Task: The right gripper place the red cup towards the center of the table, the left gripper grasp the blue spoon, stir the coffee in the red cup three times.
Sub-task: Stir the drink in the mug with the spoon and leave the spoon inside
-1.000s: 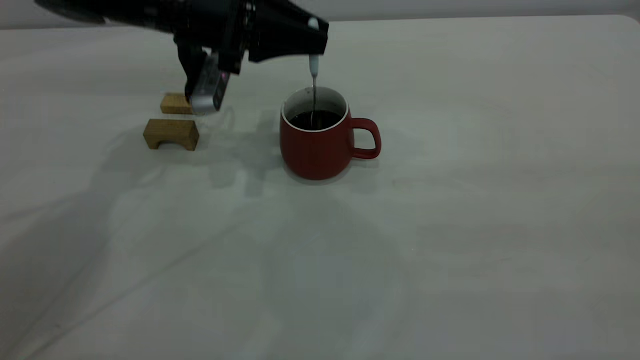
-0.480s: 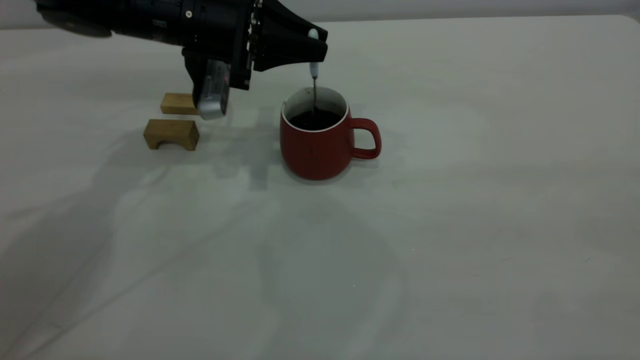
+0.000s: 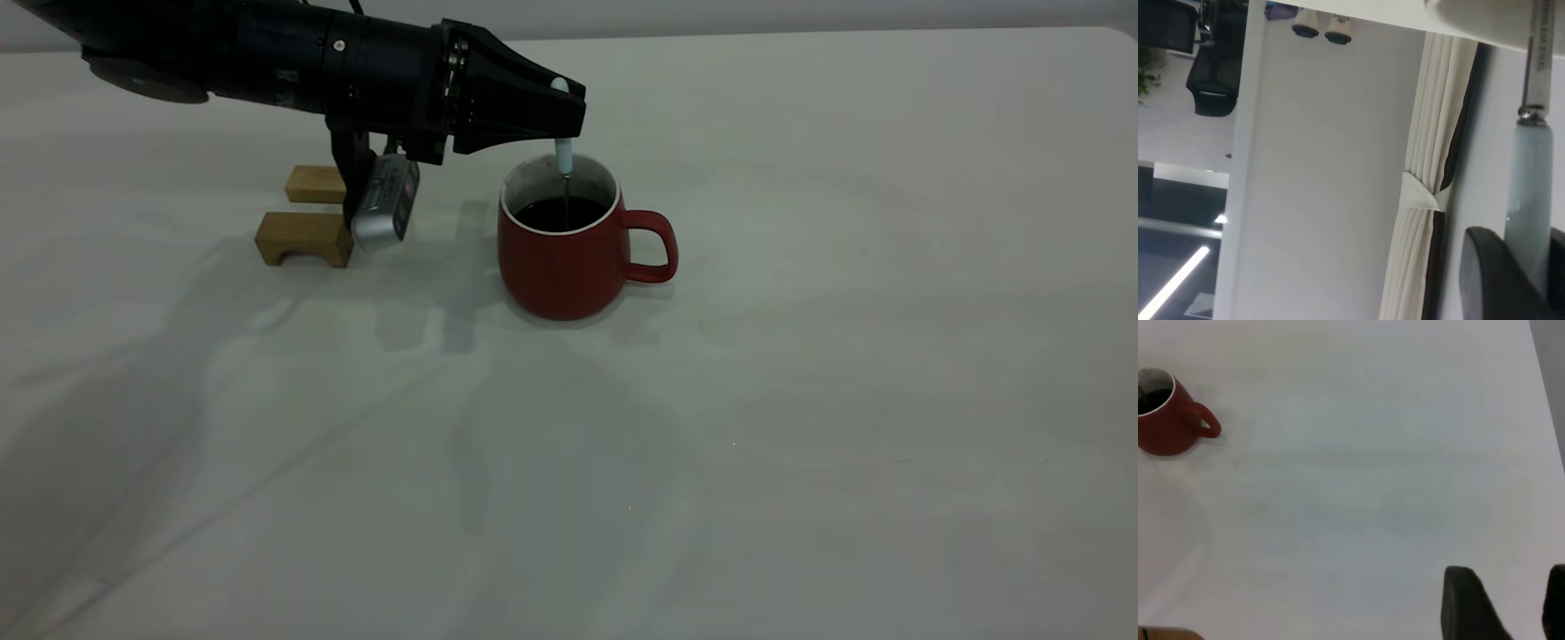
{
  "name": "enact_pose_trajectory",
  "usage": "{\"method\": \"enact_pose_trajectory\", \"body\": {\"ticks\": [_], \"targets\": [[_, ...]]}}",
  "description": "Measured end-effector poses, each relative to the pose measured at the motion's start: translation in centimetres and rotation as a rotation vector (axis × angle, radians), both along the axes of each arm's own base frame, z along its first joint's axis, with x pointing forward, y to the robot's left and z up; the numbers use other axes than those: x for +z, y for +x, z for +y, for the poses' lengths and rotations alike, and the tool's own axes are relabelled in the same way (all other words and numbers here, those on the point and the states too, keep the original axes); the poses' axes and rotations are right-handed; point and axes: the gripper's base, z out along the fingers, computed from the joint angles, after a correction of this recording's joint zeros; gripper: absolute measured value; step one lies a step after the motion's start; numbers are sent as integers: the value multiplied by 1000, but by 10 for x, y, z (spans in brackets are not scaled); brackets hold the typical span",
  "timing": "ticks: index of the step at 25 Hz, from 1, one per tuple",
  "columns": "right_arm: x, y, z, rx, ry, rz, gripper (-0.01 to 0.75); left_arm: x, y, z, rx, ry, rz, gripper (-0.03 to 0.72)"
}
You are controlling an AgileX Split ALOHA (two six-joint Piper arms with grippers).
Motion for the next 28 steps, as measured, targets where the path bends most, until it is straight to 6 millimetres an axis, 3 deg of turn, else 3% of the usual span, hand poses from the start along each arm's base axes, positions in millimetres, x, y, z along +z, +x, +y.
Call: {"method": "enact_pose_trajectory", "body": {"ticks": [5,11,14,23,28], "targets": [[0,0,0,0,0,0,317,-3,-1,8,-42,28,-63,168],[0,0,0,0,0,0,317,0,2,6,-66,4,-293,168],[0,0,0,0,0,0,317,1,2,1,-56,-13,-328,168],[0,0,0,0,0,0,317,0,-4,-10,-29,3,-1,168],[0,0,0,0,0,0,317,0,-3,-6,-44,20,-7,168]]}}
